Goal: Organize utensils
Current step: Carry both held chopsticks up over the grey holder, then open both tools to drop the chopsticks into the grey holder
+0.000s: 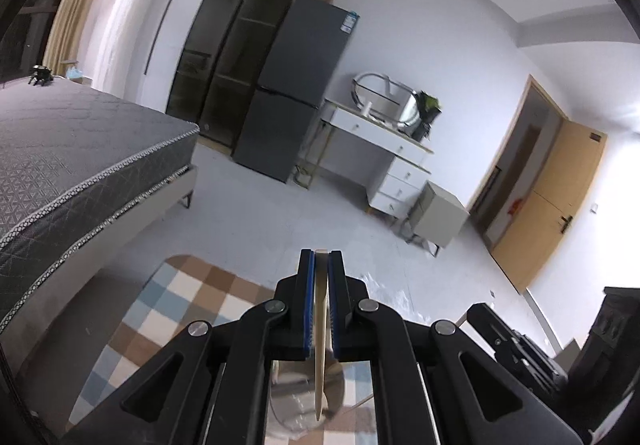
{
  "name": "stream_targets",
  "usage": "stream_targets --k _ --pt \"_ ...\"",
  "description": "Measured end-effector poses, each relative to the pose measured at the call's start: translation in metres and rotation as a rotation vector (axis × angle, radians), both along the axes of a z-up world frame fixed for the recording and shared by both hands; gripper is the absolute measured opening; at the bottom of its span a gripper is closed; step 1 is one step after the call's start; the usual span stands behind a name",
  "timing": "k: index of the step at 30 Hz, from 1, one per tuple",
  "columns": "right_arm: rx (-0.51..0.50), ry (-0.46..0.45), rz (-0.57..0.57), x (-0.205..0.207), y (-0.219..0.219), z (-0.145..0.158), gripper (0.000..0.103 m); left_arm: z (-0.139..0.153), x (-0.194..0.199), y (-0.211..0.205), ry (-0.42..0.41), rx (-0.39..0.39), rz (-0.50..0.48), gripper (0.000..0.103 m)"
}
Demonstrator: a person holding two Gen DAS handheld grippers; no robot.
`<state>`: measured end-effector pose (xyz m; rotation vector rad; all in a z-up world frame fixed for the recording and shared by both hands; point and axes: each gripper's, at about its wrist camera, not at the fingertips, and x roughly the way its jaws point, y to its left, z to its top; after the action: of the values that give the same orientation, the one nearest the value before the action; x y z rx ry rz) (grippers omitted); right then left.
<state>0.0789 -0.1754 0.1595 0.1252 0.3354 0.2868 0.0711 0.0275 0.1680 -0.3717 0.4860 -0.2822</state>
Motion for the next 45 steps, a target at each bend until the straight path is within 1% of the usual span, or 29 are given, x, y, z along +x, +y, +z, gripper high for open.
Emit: stream_targets --k 4,8,13,17,19,24,26,31,34,38,41,42,45 --pt "-0.035 -0.004 0.014 0.023 0.011 0.001 0.005 -0.009 0.018 0.007 0.001 -0.025 0.036 0.002" --pt "-0.078 0.005 0.038 0.044 0.026 -0.005 0.005 -0.021 0.035 0.014 0.023 -0.054 0.064 0.002" --pt "-0.143 0.014 0.056 0.063 0.042 -0.018 0.005 -0.042 0.052 0.021 0.069 -0.105 0.060 0.002" --pt "-0.177 0.049 0.077 0.073 0.051 -0.033 0.005 -0.050 0.057 0.021 0.075 -0.110 0.069 0.002" --pt "-0.189 0.067 0.084 0.076 0.053 -0.042 0.005 -0.053 0.057 0.020 0.065 -0.102 0.084 0.002" --pt "-0.217 0.097 0.098 0.078 0.056 -0.056 0.005 -0.053 0.059 0.009 0.046 -0.071 0.070 0.002" --pt "-0.214 0.111 0.100 0.079 0.055 -0.060 0.005 -0.054 0.056 0.001 0.036 -0.038 0.063 0.002" --pt "-0.202 0.146 0.103 0.081 0.051 -0.068 0.005 -0.053 0.050 -0.007 0.013 0.006 0.043 0.002" --pt "-0.200 0.162 0.111 0.078 0.049 -0.070 0.005 -0.051 0.048 -0.010 0.013 0.019 0.028 0.002" --pt "-0.198 0.186 0.115 0.080 0.046 -0.071 0.005 -0.054 0.047 -0.010 0.036 0.028 -0.003 0.002" --pt "-0.181 0.226 0.121 0.081 0.043 -0.073 0.005 -0.057 0.045 -0.010 0.071 0.036 -0.033 0.002" --pt "-0.176 0.244 0.120 0.081 0.041 -0.074 0.007 -0.059 0.044 -0.010 0.082 0.037 -0.047 0.002" --pt "-0.148 0.282 0.105 0.081 0.035 -0.079 0.009 -0.058 0.039 -0.014 0.120 0.091 -0.075 0.002"
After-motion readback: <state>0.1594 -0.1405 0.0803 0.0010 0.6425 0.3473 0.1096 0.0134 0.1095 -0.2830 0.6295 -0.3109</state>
